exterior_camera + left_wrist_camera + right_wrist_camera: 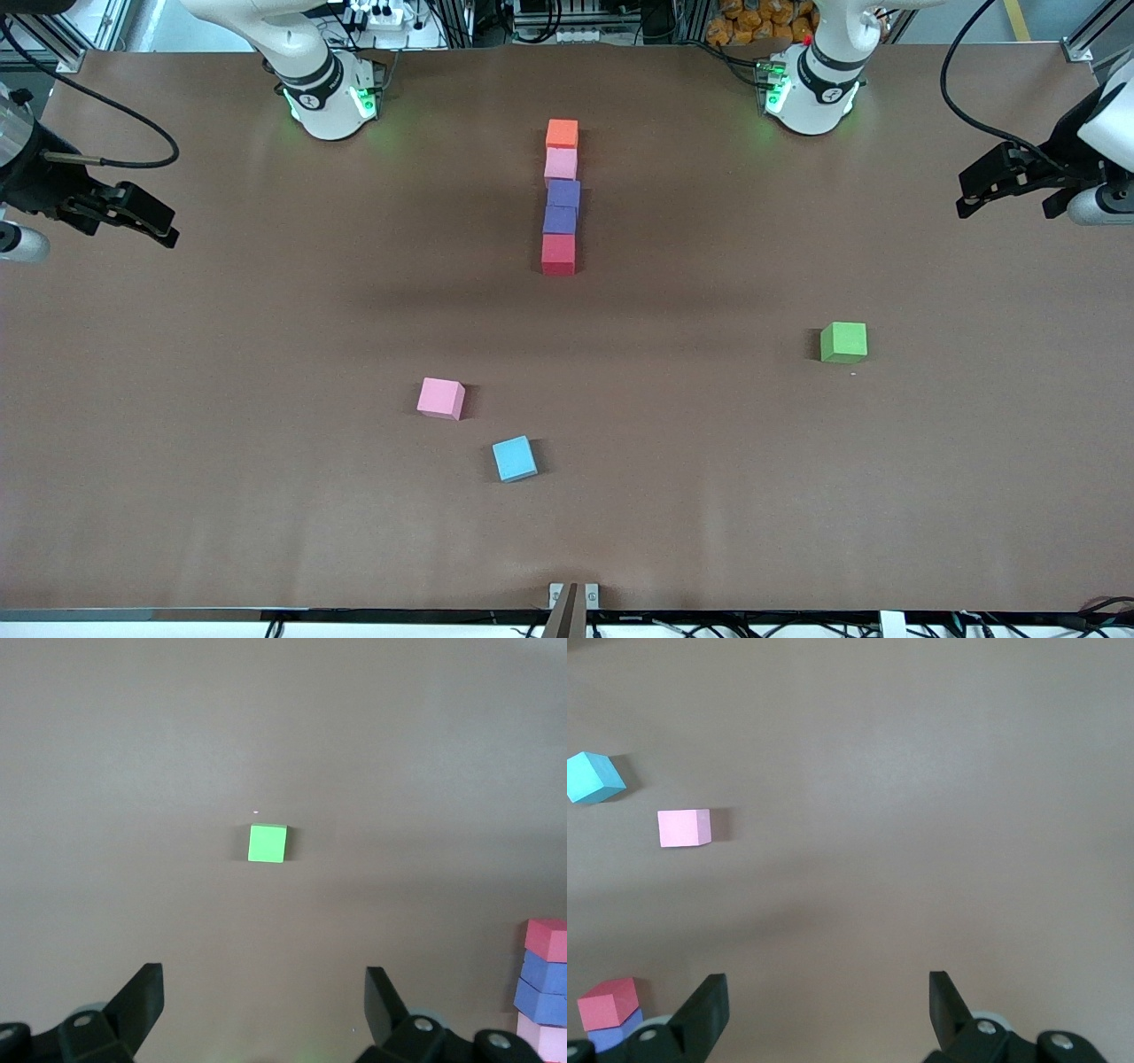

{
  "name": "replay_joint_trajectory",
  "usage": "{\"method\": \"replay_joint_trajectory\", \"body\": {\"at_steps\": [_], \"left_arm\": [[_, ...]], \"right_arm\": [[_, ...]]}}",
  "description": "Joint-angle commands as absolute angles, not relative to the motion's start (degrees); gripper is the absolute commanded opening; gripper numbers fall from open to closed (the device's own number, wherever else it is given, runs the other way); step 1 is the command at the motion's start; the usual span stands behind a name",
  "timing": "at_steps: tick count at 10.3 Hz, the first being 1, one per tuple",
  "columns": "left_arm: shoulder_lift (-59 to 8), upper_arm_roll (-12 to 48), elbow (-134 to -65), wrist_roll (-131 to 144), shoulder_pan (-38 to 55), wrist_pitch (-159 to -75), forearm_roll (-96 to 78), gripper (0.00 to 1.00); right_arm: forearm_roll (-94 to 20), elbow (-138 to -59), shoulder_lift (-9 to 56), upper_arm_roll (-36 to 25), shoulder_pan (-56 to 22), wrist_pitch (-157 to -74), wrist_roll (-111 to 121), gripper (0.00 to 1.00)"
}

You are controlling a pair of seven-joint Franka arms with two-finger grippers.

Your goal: Arrange blocks into number 1

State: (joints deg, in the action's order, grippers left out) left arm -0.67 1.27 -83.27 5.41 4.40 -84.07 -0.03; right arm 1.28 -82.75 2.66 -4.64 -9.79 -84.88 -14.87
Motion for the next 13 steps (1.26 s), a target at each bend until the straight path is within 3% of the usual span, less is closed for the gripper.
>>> {"method": "replay_joint_trajectory", "body": {"at_steps": [1,13], "left_arm": [[-0.3,1.2,-83.0,5.4,4.2,-83.1,-0.7,1.0],[-1.5,3.5,-83.0,8.4,4.7,-83.6,-1.1,1.0]], "right_arm": [[1.1,-83.0,1.9,-4.6,-9.8,-84.4,-14.3,1.0],[1.0,-82.9,1.8,-4.5,-9.8,-84.6,-14.2,1.0]]}}
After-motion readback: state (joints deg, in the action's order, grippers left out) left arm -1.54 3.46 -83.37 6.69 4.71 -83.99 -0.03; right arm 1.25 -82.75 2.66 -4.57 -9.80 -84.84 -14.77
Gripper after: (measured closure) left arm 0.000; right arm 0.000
